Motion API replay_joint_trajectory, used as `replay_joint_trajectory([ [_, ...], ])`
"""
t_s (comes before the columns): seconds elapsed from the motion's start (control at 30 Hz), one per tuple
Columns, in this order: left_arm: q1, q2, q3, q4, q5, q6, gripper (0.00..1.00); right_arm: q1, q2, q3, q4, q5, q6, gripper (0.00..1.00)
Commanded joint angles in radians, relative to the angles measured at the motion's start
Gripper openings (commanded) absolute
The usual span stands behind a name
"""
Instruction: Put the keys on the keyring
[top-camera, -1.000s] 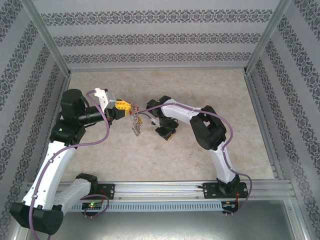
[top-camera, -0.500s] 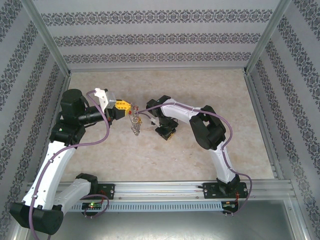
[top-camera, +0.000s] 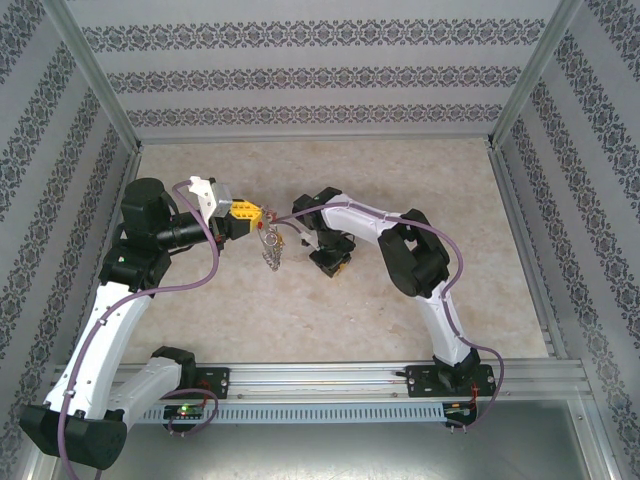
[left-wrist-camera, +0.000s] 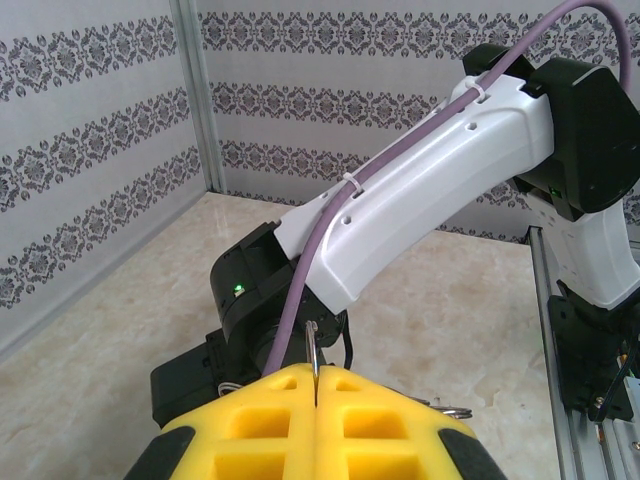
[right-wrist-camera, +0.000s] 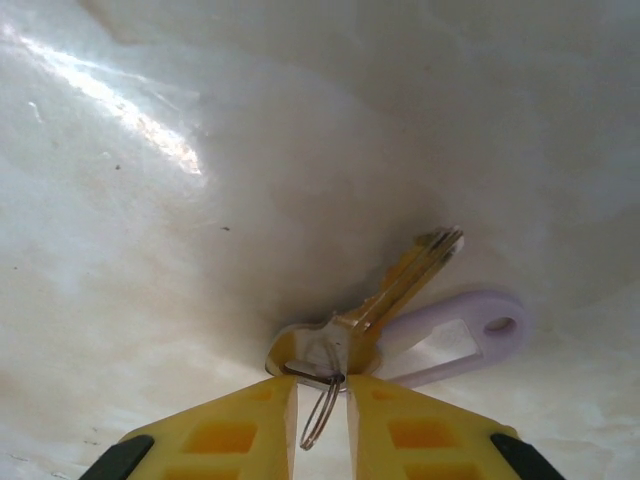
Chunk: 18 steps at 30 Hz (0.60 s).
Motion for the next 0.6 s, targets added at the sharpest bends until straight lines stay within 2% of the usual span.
replay_joint_trajectory([
  [0.0,0.009,-0.008,-0.012,0.057,0.013,-0.004,0.0,-0.009,0.031,0.019,-0.008,-0.008,-0.004,0.18],
  [0.33,0.008,-0.007,-0.013,0.061,0.013,-0.005,0.0,-0.035,0.042,0.05,-0.011,-0.04,-0.006,0.16],
  [0.57,0.007,-0.006,-0.013,0.061,0.015,-0.006,0.0,-0.05,0.05,0.084,-0.029,-0.043,-0.012,0.2],
])
